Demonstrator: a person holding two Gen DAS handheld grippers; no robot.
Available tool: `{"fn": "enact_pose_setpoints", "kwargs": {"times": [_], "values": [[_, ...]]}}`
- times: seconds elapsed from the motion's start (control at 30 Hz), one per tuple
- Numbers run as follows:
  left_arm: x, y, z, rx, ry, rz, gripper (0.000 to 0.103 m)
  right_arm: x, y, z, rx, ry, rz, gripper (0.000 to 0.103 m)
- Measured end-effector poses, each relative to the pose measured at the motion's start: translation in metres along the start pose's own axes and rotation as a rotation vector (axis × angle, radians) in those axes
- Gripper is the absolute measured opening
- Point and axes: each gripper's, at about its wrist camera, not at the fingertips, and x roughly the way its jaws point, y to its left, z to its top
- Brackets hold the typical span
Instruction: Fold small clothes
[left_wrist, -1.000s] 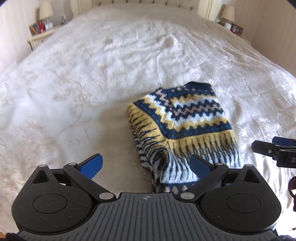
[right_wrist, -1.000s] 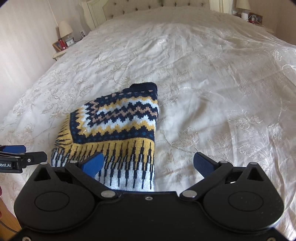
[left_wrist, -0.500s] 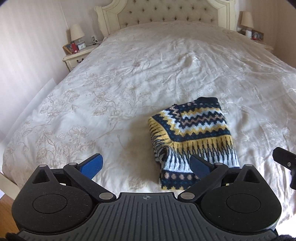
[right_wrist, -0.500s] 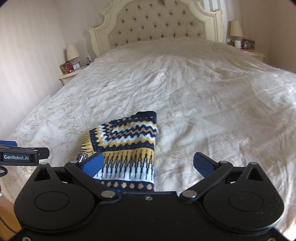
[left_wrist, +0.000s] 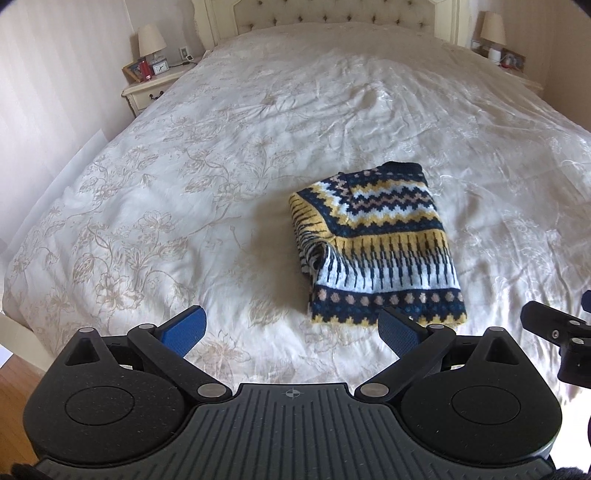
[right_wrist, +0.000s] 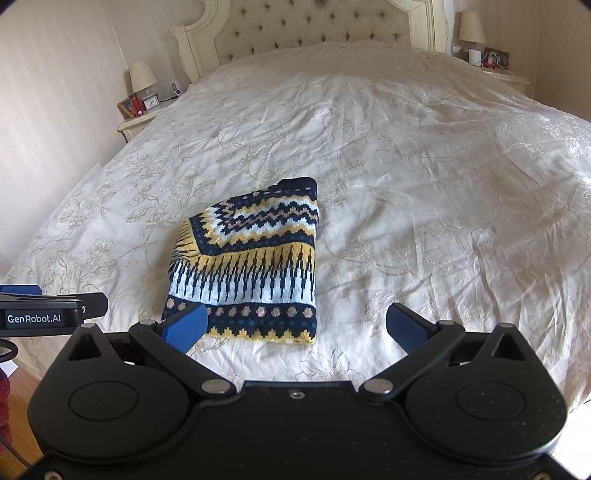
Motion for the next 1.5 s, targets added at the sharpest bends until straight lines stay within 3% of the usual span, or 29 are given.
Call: {"fn": "enact_pose_setpoints", "kwargs": {"times": [0.47, 1.5], "values": [[0.003, 0.004, -0.017, -0.029, 0.086, -0.033, 0.101, -0.005, 0.007, -0.006, -0.003, 0.024, 0.01, 0.102], [0.014, -0.005, -0.021, -0.011, 0.158, -0.064, 0.101, 0.002, 0.004, -0.013, 0.008, 0.053, -0.018, 0.102]]}}
